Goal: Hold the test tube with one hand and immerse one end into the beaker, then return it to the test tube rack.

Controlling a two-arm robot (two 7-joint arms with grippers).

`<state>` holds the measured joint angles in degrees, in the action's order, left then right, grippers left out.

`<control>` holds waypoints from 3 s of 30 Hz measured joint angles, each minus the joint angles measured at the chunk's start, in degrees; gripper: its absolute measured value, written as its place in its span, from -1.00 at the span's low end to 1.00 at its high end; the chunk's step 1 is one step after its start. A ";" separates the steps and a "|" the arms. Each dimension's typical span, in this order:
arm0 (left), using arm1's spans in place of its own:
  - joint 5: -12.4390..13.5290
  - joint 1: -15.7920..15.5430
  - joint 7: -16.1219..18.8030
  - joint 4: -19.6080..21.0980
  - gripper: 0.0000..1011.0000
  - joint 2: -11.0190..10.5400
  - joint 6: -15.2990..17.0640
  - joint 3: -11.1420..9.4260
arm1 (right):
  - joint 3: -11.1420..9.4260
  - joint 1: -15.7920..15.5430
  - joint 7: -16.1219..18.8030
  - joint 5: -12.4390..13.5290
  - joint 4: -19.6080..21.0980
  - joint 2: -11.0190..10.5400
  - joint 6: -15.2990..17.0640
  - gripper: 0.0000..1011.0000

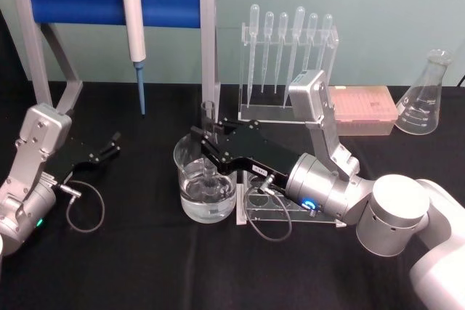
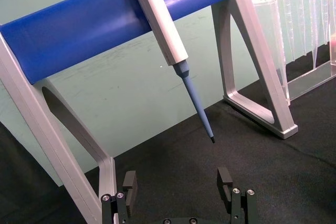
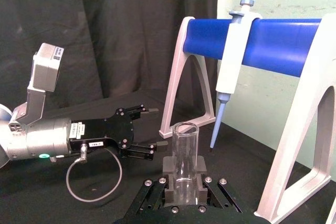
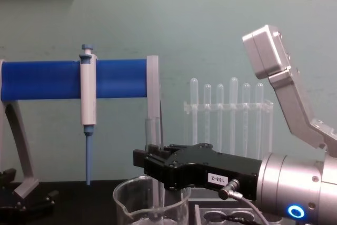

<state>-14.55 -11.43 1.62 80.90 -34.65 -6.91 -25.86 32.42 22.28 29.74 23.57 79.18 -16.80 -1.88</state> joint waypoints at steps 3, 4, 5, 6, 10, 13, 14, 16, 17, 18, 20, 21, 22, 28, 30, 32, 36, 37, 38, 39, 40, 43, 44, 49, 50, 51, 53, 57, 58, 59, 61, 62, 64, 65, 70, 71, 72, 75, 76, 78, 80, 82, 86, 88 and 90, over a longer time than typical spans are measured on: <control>0.00 0.00 0.00 0.00 0.98 0.00 0.00 0.00 | 0.00 0.00 0.00 0.00 0.00 0.00 0.00 -0.55; 0.00 0.00 0.00 0.00 0.98 0.00 0.00 0.00 | 0.00 0.00 0.00 0.00 0.00 0.00 0.00 -0.56; 0.00 0.00 0.00 0.00 0.98 0.00 0.00 0.00 | 0.00 0.00 0.00 0.00 0.00 0.00 0.00 -0.55; 0.00 0.00 0.00 0.00 0.98 0.00 0.00 0.00 | 0.00 0.00 0.00 0.00 0.00 0.00 0.00 -0.56; 0.00 0.00 0.00 0.00 0.98 0.00 0.00 0.00 | 0.00 0.00 0.00 0.00 0.00 0.00 0.00 -0.55; 0.00 0.00 0.00 0.00 0.98 0.00 0.00 0.00 | 0.00 0.00 0.00 0.00 0.00 0.00 0.00 -0.55; 0.00 0.00 0.00 0.00 0.98 0.00 0.00 0.00 | 0.00 0.00 0.00 0.00 0.00 0.00 0.00 -0.55; 0.00 0.00 0.00 0.00 0.98 0.00 0.00 0.00 | 0.00 0.00 0.00 0.00 0.00 0.00 0.00 -0.55; 0.00 0.00 0.00 0.00 0.98 0.00 0.00 0.00 | 0.00 0.00 0.00 0.00 0.00 0.00 0.00 -0.56; 0.00 0.00 0.00 0.00 0.98 0.00 0.00 0.00 | 0.00 0.00 0.00 0.00 0.00 0.00 0.00 -0.56; 0.00 0.00 0.00 0.00 0.98 0.00 0.00 0.00 | 0.00 0.00 0.00 0.00 0.00 0.00 0.00 -0.55; 0.00 0.00 0.00 0.00 0.98 0.00 0.00 0.00 | 0.00 0.00 0.00 0.00 0.00 0.00 0.00 -0.55; 0.00 0.00 0.00 0.00 0.98 0.00 0.00 0.00 | 0.00 0.00 0.00 0.00 0.00 0.00 0.00 -0.56; 0.00 0.00 0.00 0.00 0.98 0.00 0.00 0.00 | 0.00 0.00 0.00 0.00 0.00 0.00 0.00 -0.56; 0.00 0.00 0.00 0.00 0.98 0.00 0.00 0.00 | 0.00 0.00 0.00 0.00 0.00 0.00 0.00 -0.55; 0.00 0.00 0.00 0.00 0.98 0.00 0.00 0.00 | 0.00 0.00 0.00 0.00 0.00 0.00 0.00 -0.55; 0.00 0.00 0.00 0.00 0.98 0.00 0.00 0.00 | 0.00 0.00 0.00 0.00 0.00 0.00 0.00 -0.55; 0.00 0.00 0.00 0.00 0.98 0.00 0.00 0.00 | 0.00 0.00 0.00 0.00 0.00 0.00 0.00 -0.56; 0.00 0.00 0.00 0.00 0.98 0.00 0.00 0.00 | 0.00 0.00 0.00 0.00 0.00 0.00 0.00 -0.55; 0.00 0.00 0.00 0.00 0.98 0.00 0.00 0.00 | 0.00 0.00 0.00 0.00 0.00 0.00 0.00 -0.55; 0.00 0.00 0.00 0.00 0.98 0.00 0.00 0.00 | 0.00 0.00 0.00 0.00 0.00 0.00 0.00 -0.55; 0.00 0.00 0.00 0.00 0.98 0.00 0.00 0.00 | 0.00 0.00 0.00 0.00 0.00 0.00 0.00 -0.56; 0.00 0.00 0.00 0.00 0.98 0.00 0.00 0.00 | 0.00 0.00 0.00 0.00 0.00 0.00 0.00 -0.56; 0.00 0.00 0.00 0.00 0.98 0.00 0.00 0.00 | 0.00 0.00 0.00 0.00 0.00 0.00 0.00 -0.55; 0.00 0.00 0.00 0.00 0.98 0.00 0.00 0.00 | 0.00 0.00 0.00 0.00 0.00 0.00 0.00 -0.55; 0.00 0.00 0.00 0.00 0.98 0.00 0.00 0.00 | 0.00 0.00 0.00 0.00 0.00 0.00 0.00 -0.56; 0.00 0.00 0.00 0.00 0.98 0.00 0.00 0.00 | 0.00 0.00 0.00 0.00 0.00 0.00 0.00 -0.56; 0.00 0.00 0.00 0.00 0.98 0.00 0.00 0.00 | 0.00 0.00 0.00 0.00 0.00 0.00 0.00 -0.55; 0.00 0.00 0.00 0.00 0.98 0.00 0.00 0.00 | 0.00 0.00 0.00 0.00 0.00 0.00 0.00 -0.55; 0.00 0.00 0.00 0.00 0.98 0.00 0.00 0.00 | 0.00 0.00 0.00 0.00 0.00 0.00 0.00 -0.56; 0.00 0.00 0.00 0.00 0.98 0.00 0.00 0.00 | 0.00 0.00 0.00 0.00 0.00 0.00 0.00 -0.56; 0.00 0.00 0.00 0.00 0.98 0.00 0.00 0.00 | 0.00 0.00 0.00 0.00 0.00 0.00 0.00 -0.56; 0.00 0.00 0.00 0.00 0.98 0.00 0.00 0.00 | 0.00 0.00 0.00 0.00 0.00 0.00 0.00 -0.56; 0.00 0.00 0.00 0.00 0.98 0.00 0.00 0.00 | 0.00 0.00 0.00 0.00 0.00 0.00 0.00 -0.55; 0.00 0.00 0.00 0.00 0.98 0.00 0.00 0.00 | 0.00 0.00 0.00 0.00 0.00 0.00 0.00 -0.55; 0.00 0.00 0.00 0.00 0.98 0.00 0.00 0.00 | 0.00 0.00 0.00 0.00 0.00 0.00 0.00 -0.55; 0.00 0.00 0.00 0.00 0.98 0.00 0.00 0.00 | 0.00 0.00 0.00 0.00 0.00 0.00 0.00 -0.55; 0.00 0.00 0.00 0.00 0.98 0.00 0.00 0.00 | 0.00 0.00 0.00 0.00 0.00 0.00 0.00 -0.55; 0.00 0.00 0.00 0.00 0.98 0.00 0.00 0.00 | 0.00 0.00 0.00 0.00 0.00 0.00 0.00 -0.55; 0.00 0.00 0.00 0.00 0.98 0.00 0.00 0.00 | 0.00 0.00 0.00 0.00 0.00 0.00 0.00 -0.55; 0.00 0.00 0.00 0.00 0.98 0.00 0.00 0.00 | 0.00 0.00 0.00 0.00 0.00 0.00 0.00 -0.55; 0.00 0.00 0.00 0.00 0.98 0.00 0.00 0.00 | 0.00 0.00 0.00 0.00 0.00 0.00 0.00 -0.55; 0.00 0.00 0.00 0.00 0.98 0.00 0.00 0.00 | 0.00 0.00 0.00 0.00 0.00 0.00 0.00 -0.55; 0.00 0.00 0.00 0.00 0.98 0.00 0.00 0.00 | 0.00 0.00 0.01 0.00 0.00 0.00 0.00 -0.55; 0.00 0.00 0.00 0.00 0.98 0.00 0.00 0.00 | 0.00 0.00 0.00 0.00 0.00 0.00 0.00 -0.56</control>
<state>-14.55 -11.43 1.62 80.90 -34.65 -6.91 -25.86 32.42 22.28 29.75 23.56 79.18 -16.80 -1.88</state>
